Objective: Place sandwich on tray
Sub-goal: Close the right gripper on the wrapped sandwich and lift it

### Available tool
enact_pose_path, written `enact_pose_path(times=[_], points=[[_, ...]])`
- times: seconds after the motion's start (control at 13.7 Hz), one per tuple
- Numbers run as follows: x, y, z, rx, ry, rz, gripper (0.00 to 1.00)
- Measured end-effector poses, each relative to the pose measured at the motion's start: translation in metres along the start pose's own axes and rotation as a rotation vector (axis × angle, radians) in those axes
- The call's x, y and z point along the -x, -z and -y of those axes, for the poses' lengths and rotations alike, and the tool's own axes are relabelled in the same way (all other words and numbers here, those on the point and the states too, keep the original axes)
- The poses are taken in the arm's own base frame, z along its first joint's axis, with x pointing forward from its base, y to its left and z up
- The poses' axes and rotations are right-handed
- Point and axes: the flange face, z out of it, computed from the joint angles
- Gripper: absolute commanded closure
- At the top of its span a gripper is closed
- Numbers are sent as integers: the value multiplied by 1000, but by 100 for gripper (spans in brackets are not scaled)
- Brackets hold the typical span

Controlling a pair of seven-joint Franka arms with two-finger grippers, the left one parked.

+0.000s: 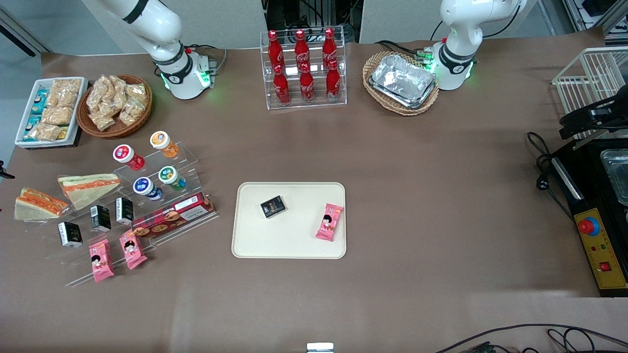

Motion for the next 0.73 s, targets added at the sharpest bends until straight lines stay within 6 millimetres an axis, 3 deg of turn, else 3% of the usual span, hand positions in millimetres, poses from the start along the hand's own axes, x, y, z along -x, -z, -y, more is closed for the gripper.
enact_pose_path(times=[0.73], points=[[7, -48, -7, -16, -1, -4, 2]])
